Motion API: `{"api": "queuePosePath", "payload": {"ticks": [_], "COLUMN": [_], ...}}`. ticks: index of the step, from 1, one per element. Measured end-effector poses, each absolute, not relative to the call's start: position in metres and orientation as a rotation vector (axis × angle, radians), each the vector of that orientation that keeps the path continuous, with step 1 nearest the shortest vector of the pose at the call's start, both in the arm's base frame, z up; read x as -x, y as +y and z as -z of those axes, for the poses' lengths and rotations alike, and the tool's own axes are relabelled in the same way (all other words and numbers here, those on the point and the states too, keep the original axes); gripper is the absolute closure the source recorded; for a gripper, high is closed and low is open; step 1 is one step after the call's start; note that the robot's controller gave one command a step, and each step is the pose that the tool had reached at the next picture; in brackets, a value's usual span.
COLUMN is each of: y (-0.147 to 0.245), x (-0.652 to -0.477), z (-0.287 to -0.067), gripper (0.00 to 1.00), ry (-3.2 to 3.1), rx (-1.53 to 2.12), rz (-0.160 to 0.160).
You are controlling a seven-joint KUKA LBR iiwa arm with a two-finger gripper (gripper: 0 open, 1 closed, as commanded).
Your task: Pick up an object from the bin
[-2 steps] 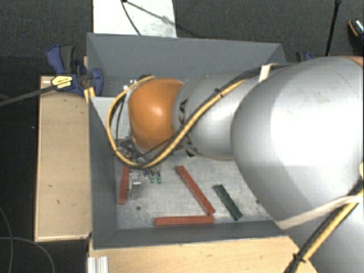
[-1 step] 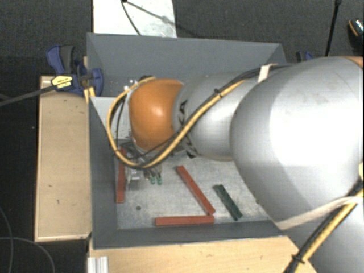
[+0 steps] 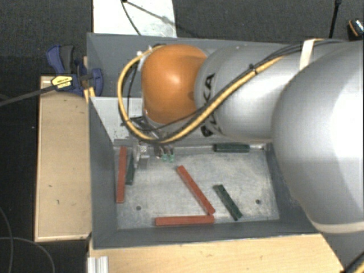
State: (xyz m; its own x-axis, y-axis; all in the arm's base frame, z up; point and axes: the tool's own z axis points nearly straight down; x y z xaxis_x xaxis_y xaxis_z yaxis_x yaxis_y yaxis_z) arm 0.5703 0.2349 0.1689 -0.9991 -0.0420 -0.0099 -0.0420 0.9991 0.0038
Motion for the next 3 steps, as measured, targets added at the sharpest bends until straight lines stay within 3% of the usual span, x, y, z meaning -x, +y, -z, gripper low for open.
{"api": "queuePosePath", "payload": {"ticks": [1, 2, 3], "y": [0.234, 0.17, 0.097], "x": [-0.569, -0.584, -0.574], "z": [-0.164, -0.066, -0.138], "gripper": [0.0, 0.0, 0.0], "ry": [3.139, 3.142, 3.127], "rx": [0.062, -0.148, -0.192], "rz": [-0.002, 0.005, 0.002]}}
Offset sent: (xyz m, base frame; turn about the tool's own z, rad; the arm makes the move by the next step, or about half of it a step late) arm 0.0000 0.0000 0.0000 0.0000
